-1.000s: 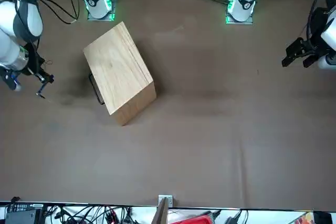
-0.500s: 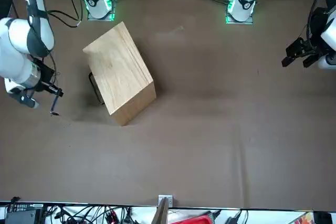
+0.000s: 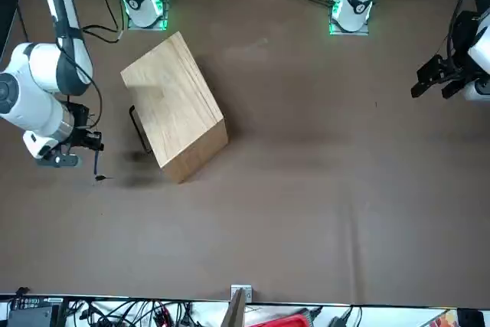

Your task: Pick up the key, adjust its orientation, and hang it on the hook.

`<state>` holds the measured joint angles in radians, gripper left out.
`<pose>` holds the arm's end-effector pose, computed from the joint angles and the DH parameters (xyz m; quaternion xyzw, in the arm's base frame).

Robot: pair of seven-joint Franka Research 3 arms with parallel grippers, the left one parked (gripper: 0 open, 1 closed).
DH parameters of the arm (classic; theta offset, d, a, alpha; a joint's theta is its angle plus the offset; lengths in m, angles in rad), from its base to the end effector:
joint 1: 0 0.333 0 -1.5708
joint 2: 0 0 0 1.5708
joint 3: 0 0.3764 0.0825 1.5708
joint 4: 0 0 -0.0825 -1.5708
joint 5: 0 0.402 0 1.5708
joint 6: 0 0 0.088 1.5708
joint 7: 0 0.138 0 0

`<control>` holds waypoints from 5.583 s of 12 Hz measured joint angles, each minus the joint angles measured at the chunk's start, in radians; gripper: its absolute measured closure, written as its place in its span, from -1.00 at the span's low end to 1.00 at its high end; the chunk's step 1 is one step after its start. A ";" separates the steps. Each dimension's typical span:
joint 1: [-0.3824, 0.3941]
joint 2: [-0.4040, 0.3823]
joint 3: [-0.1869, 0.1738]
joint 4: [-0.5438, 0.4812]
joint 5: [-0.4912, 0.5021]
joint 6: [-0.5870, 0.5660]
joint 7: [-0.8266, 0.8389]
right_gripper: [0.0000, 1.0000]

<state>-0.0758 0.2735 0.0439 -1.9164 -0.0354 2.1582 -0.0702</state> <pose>0.6395 -0.0242 0.3665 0.9994 0.0285 -0.0161 0.0078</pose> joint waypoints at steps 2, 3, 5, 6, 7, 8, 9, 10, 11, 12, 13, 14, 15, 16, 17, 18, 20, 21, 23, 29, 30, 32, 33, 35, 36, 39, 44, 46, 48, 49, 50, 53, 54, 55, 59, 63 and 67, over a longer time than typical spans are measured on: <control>0.016 0.023 0.003 0.031 0.000 -0.001 -0.102 0.91; 0.020 0.037 0.010 0.046 0.000 -0.001 -0.154 0.91; 0.026 0.061 0.027 0.072 0.000 -0.001 -0.258 0.91; 0.027 0.071 0.035 0.079 0.000 -0.001 -0.309 0.91; 0.028 0.079 0.042 0.084 0.000 -0.001 -0.358 0.91; 0.029 0.085 0.050 0.086 0.002 -0.001 -0.412 0.91; 0.029 0.093 0.059 0.091 0.009 -0.001 -0.464 0.91; 0.030 0.102 0.067 0.101 0.013 -0.001 -0.508 0.91; 0.030 0.112 0.075 0.112 0.014 -0.001 -0.548 0.91; 0.030 0.123 0.081 0.124 0.016 -0.001 -0.583 0.91; 0.030 0.133 0.088 0.134 0.016 -0.001 -0.615 0.91; 0.030 0.142 0.092 0.141 0.016 -0.001 -0.650 0.91; 0.031 0.149 0.098 0.148 0.016 -0.001 -0.690 0.91; 0.031 0.154 0.102 0.155 0.018 -0.001 -0.725 0.91; 0.031 0.156 0.106 0.158 0.019 -0.001 -0.748 0.91; 0.031 0.156 0.109 0.161 0.020 -0.001 -0.765 0.91; 0.031 0.156 0.117 0.165 0.023 -0.001 -0.778 0.91; 0.031 0.156 0.127 0.166 0.026 -0.001 -0.784 0.91; 0.031 0.156 0.139 0.167 0.026 -0.001 -0.797 0.91; 0.035 0.158 0.147 0.168 0.028 -0.001 -0.872 0.91; 0.036 0.159 0.149 0.168 0.029 -0.001 -0.878 0.91; 0.038 0.161 0.151 0.169 0.029 -0.001 -0.882 0.91; 0.038 0.162 0.152 0.169 0.030 -0.001 -0.883 0.91; 0.039 0.163 0.156 0.169 0.032 -0.001 -0.887 0.91; 0.039 0.163 0.161 0.169 0.033 -0.001 -0.887 0.91; 0.039 0.163 0.169 0.169 0.033 -0.002 -0.887 0.91; 0.039 0.167 0.170 0.169 0.033 -0.006 -0.904 0.91; 0.039 0.169 0.170 0.169 0.033 -0.012 -0.916 0.91; 0.039 0.169 0.170 0.169 0.035 -0.019 -0.923 0.91; 0.039 0.169 0.170 0.169 0.039 -0.021 -0.924 0.91; 0.039 0.169 0.170 0.169 0.044 -0.023 -0.925 0.91; 0.039 0.169 0.170 0.169 0.049 -0.024 -0.927 0.91; 0.039 0.170 0.170 0.169 0.049 -0.025 -0.927 0.91; 0.039 0.170 0.170 0.169 0.049 -0.026 -0.928 0.91; 0.039 0.185 0.170 0.169 0.050 -0.027 -0.938 0.91; 0.038 0.194 0.170 0.170 0.050 -0.027 -0.946 0.91; 0.036 0.194 0.169 0.171 0.050 -0.027 -0.949 0.86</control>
<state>-0.0400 0.4673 0.2131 -1.7449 0.0146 2.1314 -1.0187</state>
